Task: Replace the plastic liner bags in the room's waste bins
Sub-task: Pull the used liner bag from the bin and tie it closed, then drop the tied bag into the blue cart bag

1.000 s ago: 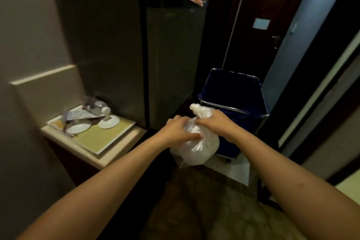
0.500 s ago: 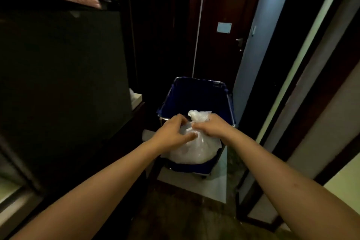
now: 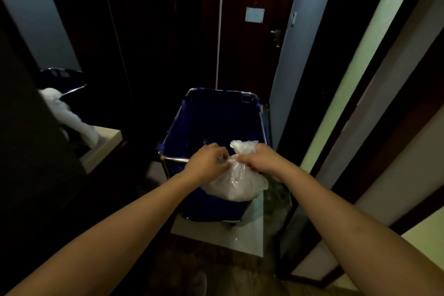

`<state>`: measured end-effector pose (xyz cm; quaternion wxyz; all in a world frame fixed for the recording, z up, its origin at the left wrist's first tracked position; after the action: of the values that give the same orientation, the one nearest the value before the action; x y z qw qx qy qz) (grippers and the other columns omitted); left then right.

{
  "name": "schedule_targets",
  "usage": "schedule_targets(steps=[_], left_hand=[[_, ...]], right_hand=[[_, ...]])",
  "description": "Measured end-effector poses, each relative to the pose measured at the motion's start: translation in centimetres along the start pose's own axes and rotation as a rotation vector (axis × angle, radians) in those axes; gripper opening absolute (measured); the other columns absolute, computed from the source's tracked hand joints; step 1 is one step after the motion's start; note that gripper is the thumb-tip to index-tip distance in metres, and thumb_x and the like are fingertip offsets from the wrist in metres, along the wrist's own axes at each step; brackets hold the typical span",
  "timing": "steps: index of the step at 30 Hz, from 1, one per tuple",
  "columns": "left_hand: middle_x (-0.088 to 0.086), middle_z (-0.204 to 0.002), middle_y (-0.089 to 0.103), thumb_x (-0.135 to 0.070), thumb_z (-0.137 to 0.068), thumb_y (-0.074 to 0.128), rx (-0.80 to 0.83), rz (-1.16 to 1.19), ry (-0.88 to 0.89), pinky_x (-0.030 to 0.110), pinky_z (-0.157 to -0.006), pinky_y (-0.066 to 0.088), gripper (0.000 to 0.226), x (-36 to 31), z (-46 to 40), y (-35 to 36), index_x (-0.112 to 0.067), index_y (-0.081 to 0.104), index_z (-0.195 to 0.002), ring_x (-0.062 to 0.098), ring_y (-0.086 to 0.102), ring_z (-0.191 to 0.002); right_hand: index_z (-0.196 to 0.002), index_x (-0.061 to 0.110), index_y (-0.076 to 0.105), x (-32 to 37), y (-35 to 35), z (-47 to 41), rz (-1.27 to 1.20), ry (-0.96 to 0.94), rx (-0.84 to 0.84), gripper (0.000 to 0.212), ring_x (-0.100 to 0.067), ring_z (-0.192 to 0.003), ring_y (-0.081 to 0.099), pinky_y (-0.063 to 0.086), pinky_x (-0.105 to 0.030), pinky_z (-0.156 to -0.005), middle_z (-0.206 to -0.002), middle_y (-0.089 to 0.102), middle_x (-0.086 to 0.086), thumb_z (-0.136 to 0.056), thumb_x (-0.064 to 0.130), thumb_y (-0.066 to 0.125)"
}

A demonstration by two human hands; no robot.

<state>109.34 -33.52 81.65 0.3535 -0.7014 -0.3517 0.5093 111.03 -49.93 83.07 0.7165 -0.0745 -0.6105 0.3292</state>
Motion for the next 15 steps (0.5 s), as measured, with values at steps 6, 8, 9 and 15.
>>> schedule_targets(steps=[6, 8, 9, 15], left_hand=[[-0.011, -0.1, 0.053, -0.044, -0.089, 0.062, 0.066, 0.049, -0.003, 0.032, -0.078, 0.051, 0.009, 5.5, -11.4, 5.0, -0.036, 0.064, -0.095, 0.01, 0.053, -0.092], [-0.008, -0.103, 0.052, -0.042, -0.09, 0.061, 0.085, 0.052, -0.011, 0.035, -0.083, 0.051, 0.016, 7.5, -15.2, 6.5, -0.033, 0.067, -0.102, 0.013, 0.051, -0.097], [-0.007, -0.104, 0.051, -0.042, -0.09, 0.061, 0.093, 0.046, -0.02, 0.037, -0.084, 0.05, 0.018, 8.4, -17.0, 7.2, -0.033, 0.067, -0.104, 0.014, 0.049, -0.099], [-0.004, -0.104, 0.048, -0.04, -0.091, 0.065, 0.147, 0.038, -0.048, 0.037, -0.086, 0.049, 0.017, 13.3, -26.7, 11.0, -0.03, 0.066, -0.104, 0.018, 0.047, -0.102]], right_hand=[[-0.103, 0.02, 0.063, -2.8, -2.3, -12.2, -0.019, 0.089, -0.031, 0.027, -0.007, -0.059, 0.062, 0.051, -0.021, -0.055, -0.074, 0.068, -0.002, -0.085, 0.035, 0.076], [-0.11, 0.015, 0.065, -3.7, -2.9, -16.7, -0.032, 0.136, -0.025, 0.029, -0.008, -0.063, 0.067, 0.058, -0.024, -0.061, -0.076, 0.072, -0.003, -0.088, 0.03, 0.074], [-0.112, 0.015, 0.065, -4.1, -3.2, -18.9, -0.04, 0.16, -0.021, 0.03, -0.011, -0.069, 0.071, 0.06, -0.029, -0.069, -0.078, 0.074, -0.005, -0.088, 0.03, 0.074], [-0.115, 0.015, 0.062, -6.4, -4.7, -30.3, -0.08, 0.231, -0.062, 0.035, -0.016, -0.083, 0.075, 0.062, -0.036, -0.079, -0.089, 0.075, -0.007, -0.087, 0.032, 0.074]])
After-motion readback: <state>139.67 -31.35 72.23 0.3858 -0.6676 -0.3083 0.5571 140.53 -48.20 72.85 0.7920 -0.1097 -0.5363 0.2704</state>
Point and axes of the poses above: each hand's wrist, its own z-axis away from the middle knuckle, its own y-axis out of the palm, x = y × z, the point moved 7 cm from there along -z, towards the middle knuckle
